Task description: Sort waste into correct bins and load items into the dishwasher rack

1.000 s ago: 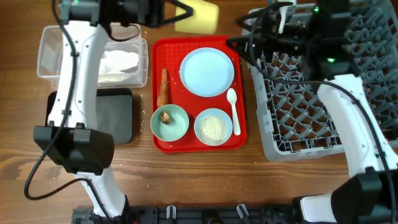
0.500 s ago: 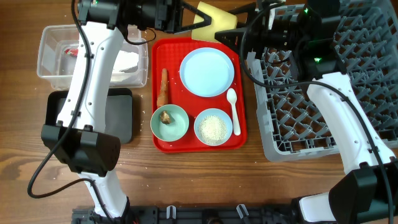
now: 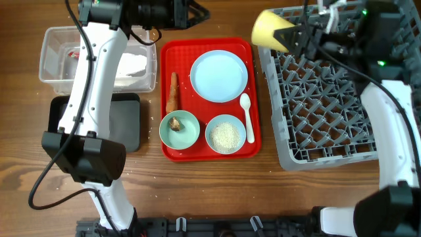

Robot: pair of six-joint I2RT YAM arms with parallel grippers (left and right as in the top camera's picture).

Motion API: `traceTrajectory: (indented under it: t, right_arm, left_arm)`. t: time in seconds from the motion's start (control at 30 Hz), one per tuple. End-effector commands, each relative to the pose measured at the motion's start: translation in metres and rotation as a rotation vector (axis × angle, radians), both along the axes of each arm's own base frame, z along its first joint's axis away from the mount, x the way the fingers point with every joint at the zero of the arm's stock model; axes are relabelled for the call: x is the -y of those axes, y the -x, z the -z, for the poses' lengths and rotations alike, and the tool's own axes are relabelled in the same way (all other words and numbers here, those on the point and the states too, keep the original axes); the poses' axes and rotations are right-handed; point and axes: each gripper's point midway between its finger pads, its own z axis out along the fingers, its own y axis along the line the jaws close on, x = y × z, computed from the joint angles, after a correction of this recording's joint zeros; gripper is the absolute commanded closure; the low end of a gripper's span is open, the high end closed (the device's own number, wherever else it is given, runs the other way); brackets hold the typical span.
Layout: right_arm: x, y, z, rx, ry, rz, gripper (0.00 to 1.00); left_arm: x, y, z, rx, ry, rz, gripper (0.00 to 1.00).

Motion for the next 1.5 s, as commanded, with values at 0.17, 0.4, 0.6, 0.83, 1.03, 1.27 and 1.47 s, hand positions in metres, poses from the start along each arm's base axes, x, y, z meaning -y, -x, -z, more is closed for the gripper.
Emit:
traceTrajectory:
  t: [0.17,0.4,0.6,0.83,1.03,1.27,1.47]
  right_arm:
    - [0.106,0.13,0.041,-0.531,0.613,0.493,0.72]
    - [0.094,0.171,0.125,-0.91,0.821,0.479,0.71]
    - [0.091,0.179,0.186,-0.994,0.85,0.45,0.64]
    - [0.077,0.135,0.125,-0.824,0.726,0.451,0.0]
    - [0.042,0.069,0.003,-0.412,0.524,0.4,0.03]
    - [-0.094,-0.046,0.147,-0.416,0.569,0.275,0.33]
    - [-0.083,-0.052,0.253,-0.552,0.739,0.301,0.49]
  left_arm:
    - [-0.06,-0.047,0.055,0.016,-0.344,-0.288,0.64]
    - [-0.063,-0.05,0.071,-0.013,-0.368,-0.294,0.61]
    - [-0.066,-0.049,0.074,-0.024,-0.387,-0.303,0.6]
    - [-0.067,-0.044,0.078,-0.048,-0.395,-0.298,0.36]
    - [-0.017,-0.02,0.088,0.046,-0.544,-0.118,0.24]
    - [-0.129,-0.049,0.093,-0.18,-0.528,-0.682,0.11]
    - [-0.198,-0.053,0.095,-0.226,-0.523,-0.81,0.1]
